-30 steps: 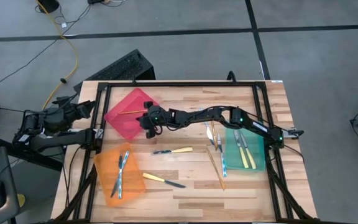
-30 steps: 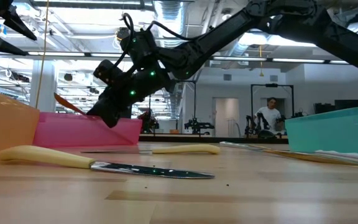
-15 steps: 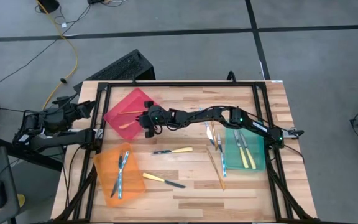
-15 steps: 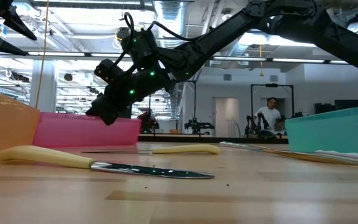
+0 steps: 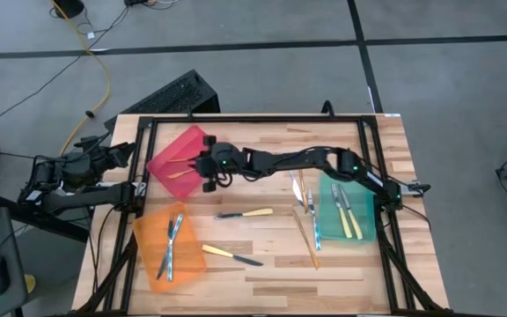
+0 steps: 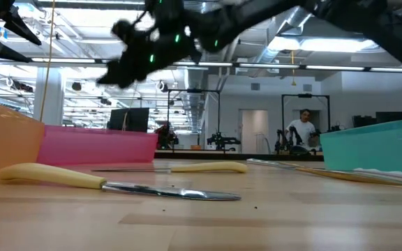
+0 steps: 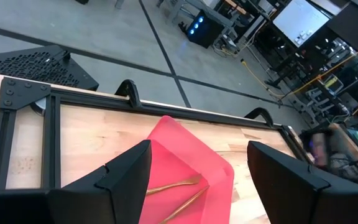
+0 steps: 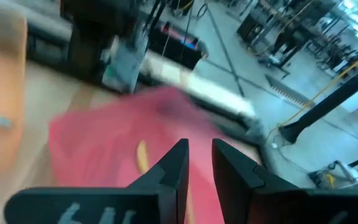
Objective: Sort silverware by color (type)
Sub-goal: Put the top yellow knife into the green bin
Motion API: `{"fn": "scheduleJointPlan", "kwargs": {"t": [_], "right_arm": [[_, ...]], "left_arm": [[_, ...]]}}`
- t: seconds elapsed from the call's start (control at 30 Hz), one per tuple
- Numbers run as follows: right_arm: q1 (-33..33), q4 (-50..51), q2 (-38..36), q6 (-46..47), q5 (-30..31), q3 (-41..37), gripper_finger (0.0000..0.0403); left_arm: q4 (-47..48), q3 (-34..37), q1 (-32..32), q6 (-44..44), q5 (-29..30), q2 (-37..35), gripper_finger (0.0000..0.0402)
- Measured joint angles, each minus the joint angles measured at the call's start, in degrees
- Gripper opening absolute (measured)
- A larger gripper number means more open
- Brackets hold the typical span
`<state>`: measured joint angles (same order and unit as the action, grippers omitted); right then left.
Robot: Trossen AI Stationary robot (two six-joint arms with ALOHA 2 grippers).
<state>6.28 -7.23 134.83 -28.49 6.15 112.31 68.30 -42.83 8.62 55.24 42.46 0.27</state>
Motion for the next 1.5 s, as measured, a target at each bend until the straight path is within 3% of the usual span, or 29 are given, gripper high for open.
{"fn": "scheduleJointPlan", "kwargs": {"t": [0.13, 0.3, 0.5, 0.73, 1.0, 1.1, 1.23, 1.5], "right_arm": [[-1.13, 7.71, -5.36, -0.05, 1.50, -0.09, 0.0093], [-3.30, 20.11, -13.41, 0.64, 8.17, -0.02, 0.0093], [-6.35, 38.74, -20.86, 10.95, 11.22, -0.02, 0.0093], [-11.60, 66.46, -26.59, 31.35, 13.69, 0.00, 0.0093], [-21.56, 96.55, -25.82, 63.72, 14.59, -0.14, 0.0093], [-27.08, 96.12, -24.60, 68.03, 16.07, -0.47, 0.0093], [-33.51, 94.85, -24.51, 75.35, 12.25, -0.47, 0.0093], [-42.32, 92.97, -22.55, 94.38, 15.26, -0.56, 0.0093]], "left_arm": [[0.03, 0.00, 0.00, 0.02, -0.02, 0.00, 0.0247], [0.03, 0.00, 0.00, 0.04, -0.29, 0.00, 0.0247], [0.08, 0.00, 0.00, 0.04, -3.54, -0.02, 0.0247], [0.34, 0.00, -0.02, -0.84, -6.70, -0.02, 0.0247], [0.36, 0.00, 0.00, -1.01, -6.64, -0.02, 0.0247], [0.38, 0.00, 0.00, -1.01, -6.43, -0.02, 0.0247], [0.38, 0.00, -0.01, -1.03, -7.46, -0.02, 0.0247], [0.38, 0.00, -0.01, -1.06, -6.54, -0.02, 0.0247]]}}
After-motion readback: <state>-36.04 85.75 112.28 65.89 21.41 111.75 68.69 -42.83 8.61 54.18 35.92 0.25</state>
